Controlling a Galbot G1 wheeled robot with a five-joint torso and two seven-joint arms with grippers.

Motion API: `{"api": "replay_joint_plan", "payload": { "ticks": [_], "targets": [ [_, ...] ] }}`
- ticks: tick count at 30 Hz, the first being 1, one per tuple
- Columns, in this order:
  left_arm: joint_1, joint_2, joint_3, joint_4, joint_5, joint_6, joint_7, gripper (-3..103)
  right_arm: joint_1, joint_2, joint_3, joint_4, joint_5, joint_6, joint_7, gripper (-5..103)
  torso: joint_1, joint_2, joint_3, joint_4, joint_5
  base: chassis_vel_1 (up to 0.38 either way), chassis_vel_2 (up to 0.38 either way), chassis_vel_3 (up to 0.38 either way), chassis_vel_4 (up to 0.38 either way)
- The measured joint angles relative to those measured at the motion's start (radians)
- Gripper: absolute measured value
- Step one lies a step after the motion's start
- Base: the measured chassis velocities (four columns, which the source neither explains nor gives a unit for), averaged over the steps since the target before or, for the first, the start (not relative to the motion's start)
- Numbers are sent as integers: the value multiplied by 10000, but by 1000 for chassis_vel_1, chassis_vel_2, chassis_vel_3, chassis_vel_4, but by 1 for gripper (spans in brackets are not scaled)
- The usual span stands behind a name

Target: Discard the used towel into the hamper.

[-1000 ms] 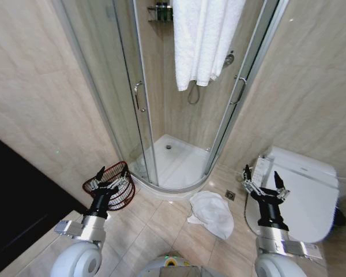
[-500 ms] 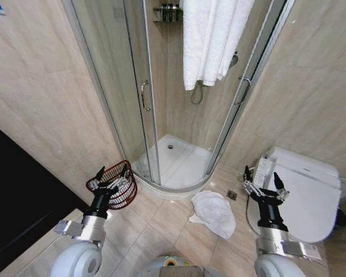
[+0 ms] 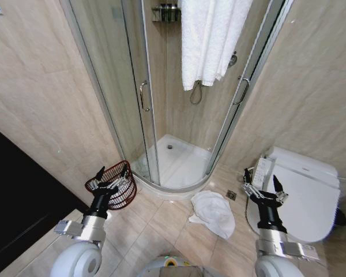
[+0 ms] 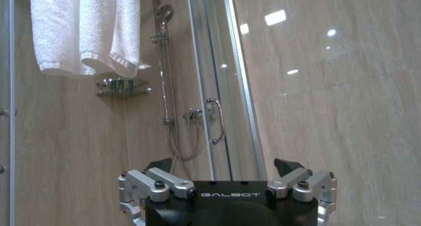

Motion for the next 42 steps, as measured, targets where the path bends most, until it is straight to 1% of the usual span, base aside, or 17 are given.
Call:
{"api": "replay_joint_plan", "payload": {
  "ticks": [8, 12, 15, 20, 25, 26, 27, 28, 30, 31, 32, 34, 40, 42],
  "targets": [
    [0, 0, 0, 0, 0, 0, 0, 100, 41, -13, -57, -86, -91, 22, 1, 100, -6, -14, -6, 0, 0, 0, 0, 0, 0],
    [0, 0, 0, 0, 0, 0, 0, 100, 66, -25, -82, -262, -243, -23, 104, 100, -67, -141, -71, 0, 0, 0, 0, 0, 0],
    [0, 0, 0, 0, 0, 0, 0, 100, 65, -29, -85, -436, -383, -41, 233, 100, -162, -350, -184, 0, 0, 0, 0, 0, 0],
    [0, -1, 0, 0, 0, 0, 0, 100, 55, -29, -67, -447, -395, -26, 275, 100, -218, -455, -237, 0, 0, 0, 0, 0, 0],
    [0, 0, 0, 0, 0, 0, 0, 100, 16, -20, -51, -149, -395, 4, 262, 100, -308, -630, -318, 0, 1, 0, 0, 0, 0],
    [0, 0, 0, 0, 0, 0, 0, 100, 7, -54, -50, 245, -421, -115, 212, 100, -348, -718, -368, -1, 1, 0, 0, 0, 0],
    [0, 0, 0, 0, 0, 0, 0, 100, 77, -167, -64, 702, -416, -392, 192, 100, -370, -773, -400, -1, -2, 0, 0, 0, 0],
    [0, 0, 0, 0, 0, 0, 0, 100, 77, -167, -64, 702, -416, -392, 192, 100, -370, -773, -400, -1, -2, 0, 0, 0, 0],
    [0, 0, 0, 0, 0, 0, 0, 100, 226, -334, -75, 994, -393, -654, 225, 100, -382, -802, -419, -1, -3, 0, 0, 0, 0],
    [0, 1, 0, 0, 0, 0, 0, 100, 437, -614, -63, 1141, -340, -952, 327, 100, -390, -823, -432, 1, -1, 0, 0, 0, 0],
    [0, 1, 0, 0, 0, 0, 0, 100, 437, -614, -63, 1141, -340, -952, 327, 100, -390, -823, -432, 1, -1, 0, 0, 0, 0],
    [0, 0, 0, 0, 0, 0, 0, 100, 600, -890, -29, 1156, -225, -1195, 453, 100, -399, -847, -442, 1, 0, 0, 0, 0, 0],
    [0, 0, 0, 0, 0, 0, 0, 100, 547, -898, -72, 1157, -214, -1234, 425, 100, -355, -730, -381, 0, 1, 0, 0, 0, 0],
    [0, 0, 0, 0, 0, 0, 0, 100, 547, -911, -91, 1157, -234, -1188, 390, 100, -278, -564, -293, 0, 0, 0, 0, 0, 0]
  ]
}}
